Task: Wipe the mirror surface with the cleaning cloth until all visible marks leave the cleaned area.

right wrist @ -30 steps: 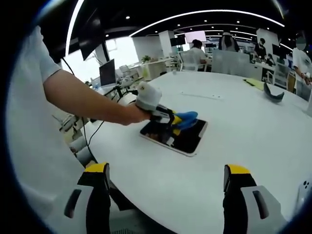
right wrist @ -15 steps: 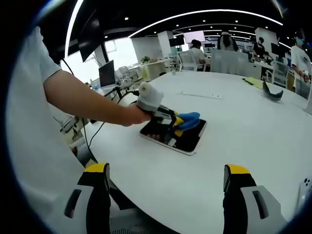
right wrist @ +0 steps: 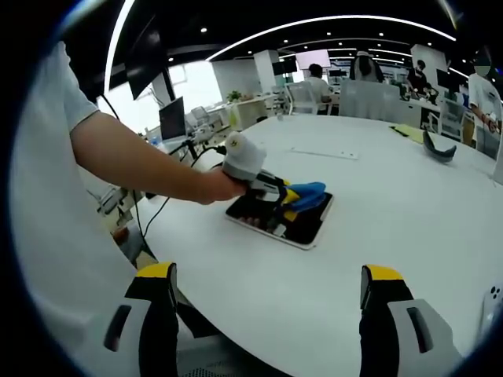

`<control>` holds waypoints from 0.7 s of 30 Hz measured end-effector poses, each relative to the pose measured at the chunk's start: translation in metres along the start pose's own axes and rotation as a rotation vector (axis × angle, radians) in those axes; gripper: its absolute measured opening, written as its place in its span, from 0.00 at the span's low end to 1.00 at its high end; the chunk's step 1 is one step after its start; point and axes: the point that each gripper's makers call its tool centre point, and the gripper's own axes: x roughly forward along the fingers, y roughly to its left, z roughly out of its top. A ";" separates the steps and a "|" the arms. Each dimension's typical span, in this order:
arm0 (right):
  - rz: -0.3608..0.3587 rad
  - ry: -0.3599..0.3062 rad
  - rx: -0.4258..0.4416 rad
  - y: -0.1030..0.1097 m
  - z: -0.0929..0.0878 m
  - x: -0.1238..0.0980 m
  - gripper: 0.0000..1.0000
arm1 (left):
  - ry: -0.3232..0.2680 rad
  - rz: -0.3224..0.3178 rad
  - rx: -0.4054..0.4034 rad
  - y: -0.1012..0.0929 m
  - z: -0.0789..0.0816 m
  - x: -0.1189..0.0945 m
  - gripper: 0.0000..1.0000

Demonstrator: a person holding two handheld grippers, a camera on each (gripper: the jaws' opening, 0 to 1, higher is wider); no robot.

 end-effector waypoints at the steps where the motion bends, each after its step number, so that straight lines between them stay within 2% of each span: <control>1: 0.000 0.000 0.000 0.000 0.000 0.000 0.97 | 0.001 -0.002 0.000 -0.001 0.000 0.001 0.06; 21: -0.016 0.000 0.010 -0.003 -0.003 -0.006 0.97 | 0.001 -0.033 0.030 -0.015 0.007 0.009 0.06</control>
